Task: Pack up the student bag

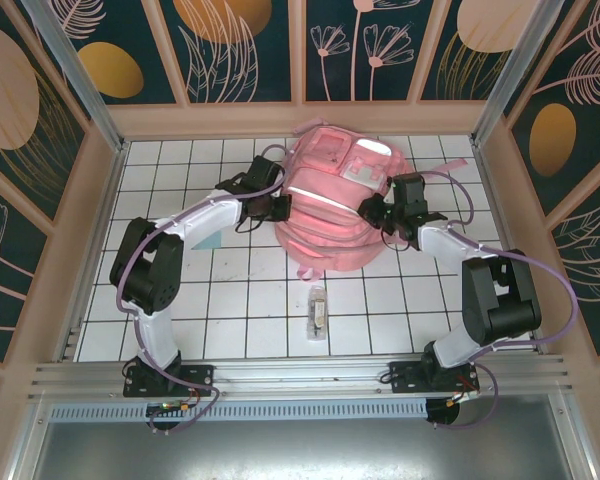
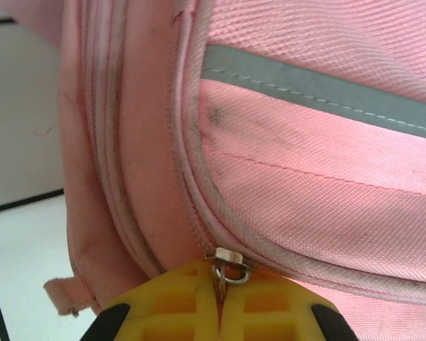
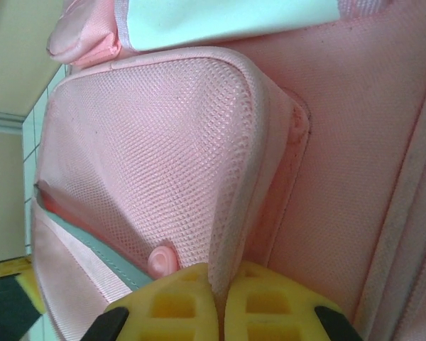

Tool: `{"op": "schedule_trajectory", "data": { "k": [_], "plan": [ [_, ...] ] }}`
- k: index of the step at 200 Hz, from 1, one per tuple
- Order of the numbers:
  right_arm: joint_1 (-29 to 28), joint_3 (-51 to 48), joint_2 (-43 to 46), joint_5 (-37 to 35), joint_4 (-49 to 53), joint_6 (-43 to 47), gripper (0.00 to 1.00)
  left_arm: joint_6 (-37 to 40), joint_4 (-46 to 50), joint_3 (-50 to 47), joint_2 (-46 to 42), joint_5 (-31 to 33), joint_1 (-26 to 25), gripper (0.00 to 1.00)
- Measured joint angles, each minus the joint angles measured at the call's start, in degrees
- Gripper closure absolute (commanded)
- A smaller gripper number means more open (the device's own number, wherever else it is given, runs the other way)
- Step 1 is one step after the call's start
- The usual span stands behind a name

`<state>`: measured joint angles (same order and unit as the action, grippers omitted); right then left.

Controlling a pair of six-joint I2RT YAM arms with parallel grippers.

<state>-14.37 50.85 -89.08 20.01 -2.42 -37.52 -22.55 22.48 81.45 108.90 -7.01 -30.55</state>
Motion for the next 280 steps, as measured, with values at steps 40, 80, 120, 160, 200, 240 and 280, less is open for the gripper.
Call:
{"op": "schedule_trajectory", "data": {
  "k": [40,80,120,160,200,240,280],
  "plan": [
    [0.42,10.45,-8.98,-0.92,6.45,6.19,1.00,0.39,-2.91,-3.91,-2.03,-1.51,-1.27,1.00],
    [1.20,25.62,-20.31,-1.92,10.84,10.23,0.84,-3.98,-8.48,-11.17,-6.56,-3.87,-8.96,1.00],
    [2.01,29.57,-22.77,-4.15,9.73,7.48,0.44,-6.08,-8.61,-4.20,-0.42,-10.03,-13.73,1.00],
    [4.20,17.44,-11.63,-5.84,8.46,3.78,0.41,-6.01,-6.73,8.96,9.90,-10.75,-14.51,1.00],
    [3.93,6.56,-0.07,-2.89,3.17,-2.34,0.43,-5.66,-5.97,12.11,11.85,-10.99,-14.12,1.00],
    [0.66,6.69,-6.49,0.74,-3.67,-7.61,0.83,-5.57,-6.45,10.67,11.34,-11.21,-14.08,1.00],
    [-0.74,7.02,-10.78,2.01,-6.49,-11.34,1.00,-6.03,-8.52,6.84,9.99,-10.95,-13.53,1.00]
  ]
}}
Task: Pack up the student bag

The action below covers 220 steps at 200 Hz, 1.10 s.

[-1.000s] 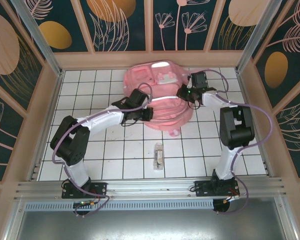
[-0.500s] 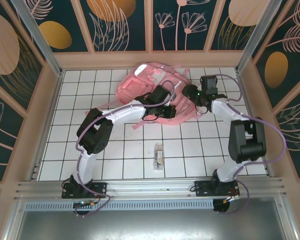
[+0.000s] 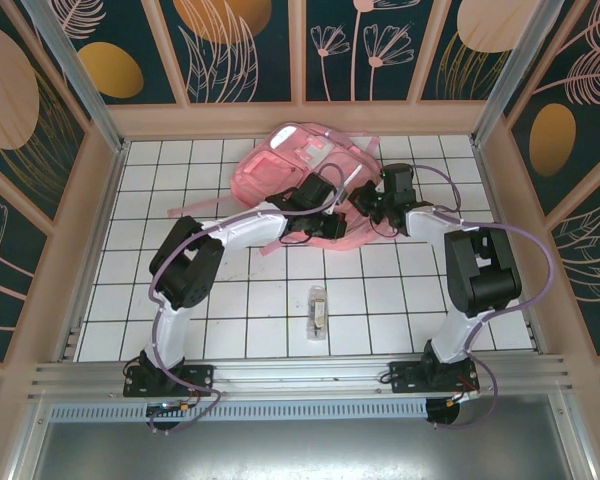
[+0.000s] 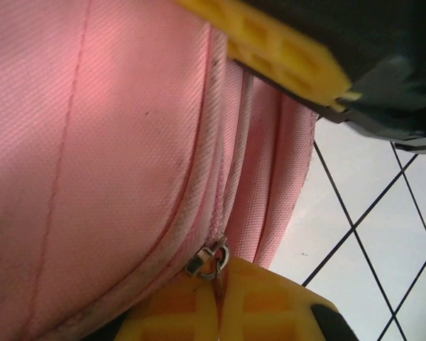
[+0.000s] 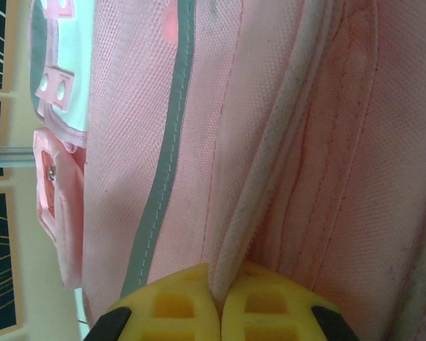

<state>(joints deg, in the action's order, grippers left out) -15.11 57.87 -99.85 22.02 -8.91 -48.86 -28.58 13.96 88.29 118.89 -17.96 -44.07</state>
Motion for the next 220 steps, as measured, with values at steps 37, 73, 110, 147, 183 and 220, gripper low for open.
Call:
{"op": "schedule_trajectory", "data": {
  "k": [37,73,110,147,183,220],
  "plan": [
    [0.02,-0.57,2.40,-1.57,0.31,0.79,1.00,-0.20,-1.77,-7.39,-5.27,0.35,3.85,1.00],
    [-0.79,-0.55,4.24,-0.79,0.07,2.54,1.00,2.16,-1.03,-10.80,-9.20,0.79,10.36,1.00],
    [-1.25,-0.24,4.24,0.02,0.13,3.78,1.00,4.83,0.35,-9.22,-9.64,2.82,11.85,1.00],
    [-1.22,3.06,4.17,-0.31,4.04,6.40,0.51,3.41,0.63,-9.03,-9.75,3.23,12.00,0.38],
    [-1.20,8.17,4.68,-6.47,13.86,12.20,0.02,0.20,-0.50,-16.00,-13.44,5.62,17.05,0.01],
    [-10.32,8.66,10.23,-15.74,27.17,16.02,0.01,-0.17,-3.61,-23.43,-22.18,13.35,17.51,0.01]
  ]
}}
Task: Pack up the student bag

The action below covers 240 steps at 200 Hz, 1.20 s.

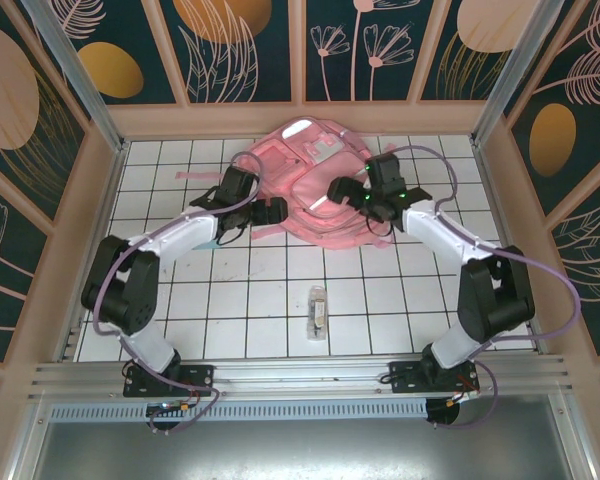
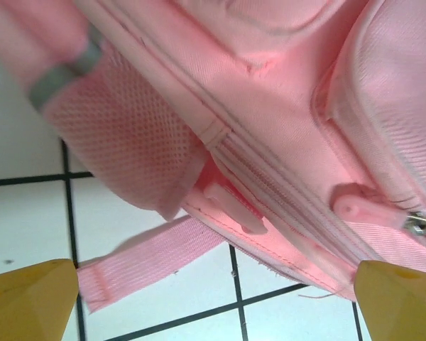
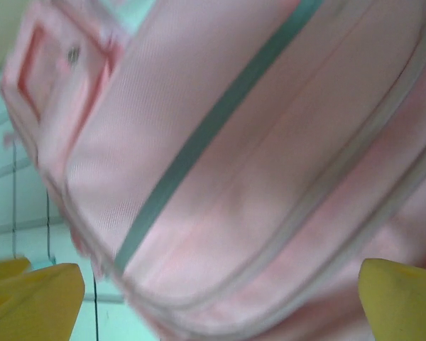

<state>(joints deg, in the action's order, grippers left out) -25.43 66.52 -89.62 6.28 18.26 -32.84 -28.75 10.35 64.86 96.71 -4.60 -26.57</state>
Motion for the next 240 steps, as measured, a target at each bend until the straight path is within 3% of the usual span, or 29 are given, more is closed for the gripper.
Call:
{"op": "schedule_trajectory", "data": {
  "k": [63,106,191,212,240],
  "plan": [
    [-22.95,-0.96,4.28,-8.15,22.32,-8.33,0.01,0.92,-9.81,-7.50,-9.86,13.79,-0.15,0.01],
    [-33.92,-4.81,2.73,-8.20,26.18,-18.01,0.01,1.92,-10.54,-11.15,-11.28,18.21,-0.09,0.01],
    [-39.19,-6.69,-5.77,-9.94,24.30,-24.79,0.10,1.95,-11.50,-13.73,-12.66,18.40,-0.04,0.01],
    [-39.89,-7.34,-7.58,-9.97,22.21,-25.16,0.16,1.90,-11.47,-14.43,-13.75,18.40,-0.04,0.01],
    [-39.93,-8.92,-8.07,-9.97,20.04,-25.79,0.32,1.86,-11.50,-14.73,-14.21,18.38,-0.04,0.01]
  ]
}}
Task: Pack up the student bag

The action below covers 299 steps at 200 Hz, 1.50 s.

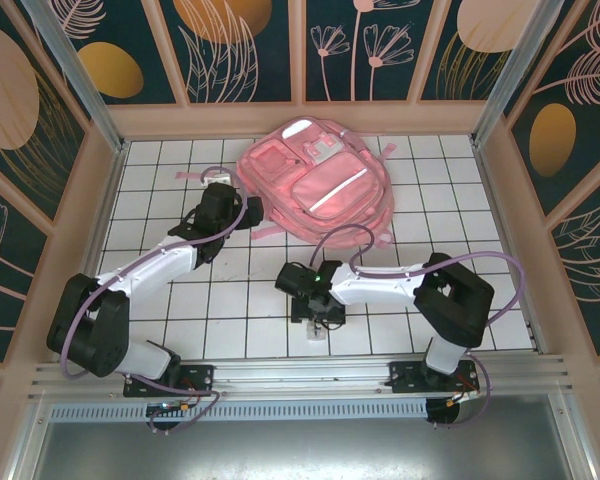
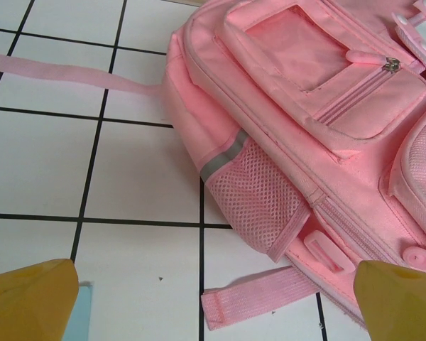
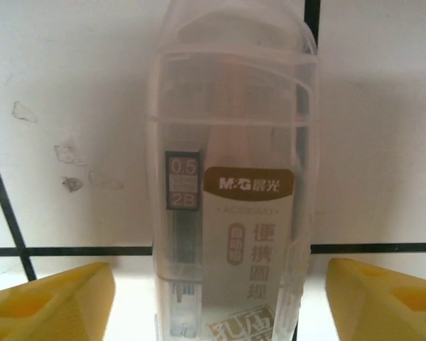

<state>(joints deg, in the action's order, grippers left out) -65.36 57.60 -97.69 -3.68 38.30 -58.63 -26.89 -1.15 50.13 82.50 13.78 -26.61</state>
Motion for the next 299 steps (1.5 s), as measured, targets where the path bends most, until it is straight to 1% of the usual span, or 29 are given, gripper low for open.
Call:
{"op": "schedule_trajectory", "data": {
  "k": [10,15,62,77,104,110,122,153,161,181,199,217,233,247,272,299],
  "plan": [
    [0.00,-0.26,0.00,-0.20,-0.50,-0.66,0.41,-0.17,0.00,0.00,-0.02,0.00,0.00,0.01],
    [0.00,-0.35,0.00,-0.35,-0.70,-0.50,0.43,-0.20,0.00,0.00,-0.02,0.00,0.00,0.01],
    [0.00,-0.39,0.00,-0.66,-1.31,-0.48,0.44,-0.63,0.00,0.00,-0.02,-0.24,0.00,0.01],
    [0.00,-0.35,0.00,-0.70,-1.07,-0.48,0.49,-0.81,0.00,0.00,-0.02,-0.31,0.00,0.01],
    [0.37,0.96,0.04,-0.83,0.44,-0.22,0.51,-1.27,0.02,0.07,0.00,-0.74,0.00,0.01],
    [0.66,1.44,0.13,-0.83,0.79,0.00,0.52,-1.31,0.02,0.13,0.04,-1.03,0.00,0.01],
    [1.53,2.12,0.70,-0.83,1.31,0.70,0.56,-1.51,0.04,0.50,0.17,-1.36,0.00,0.01],
    [5.81,4.04,4.26,-0.92,2.75,3.54,0.58,-1.95,-0.02,2.25,1.20,-2.54,0.00,0.01],
    [7.45,4.90,5.18,-0.98,2.93,4.83,0.58,-1.92,-0.07,2.67,1.55,-3.02,0.00,0.02],
    [12.09,6.67,7.30,-1.01,2.82,8.44,0.57,-1.68,-0.02,4.28,3.02,-5.40,0.00,0.11],
    [18.16,7.74,9.31,-0.83,1.75,12.24,0.56,-0.35,-0.02,7.21,5.46,-8.41,0.00,0.19],
    [25.03,8.48,11.17,-0.85,-0.66,16.37,0.56,0.90,0.13,11.21,8.68,-11.82,-0.09,0.22],
    [30.60,8.68,13.00,-0.90,-3.58,19.41,0.55,2.40,0.92,15.21,11.43,-13.27,-0.68,0.24],
    [35.74,8.68,14.64,-0.59,-6.27,22.16,0.55,4.74,2.80,19.98,14.40,-13.00,-2.27,0.27],
    [44.72,8.17,16.65,1.60,-11.63,25.33,0.55,9.66,7.45,30.56,21.24,-9.99,-7.48,0.32],
    [54.71,4.74,18.32,5.77,-17.66,26.82,0.56,14.14,12.59,39.34,28.17,-8.31,-12.37,0.32]
  ]
}}
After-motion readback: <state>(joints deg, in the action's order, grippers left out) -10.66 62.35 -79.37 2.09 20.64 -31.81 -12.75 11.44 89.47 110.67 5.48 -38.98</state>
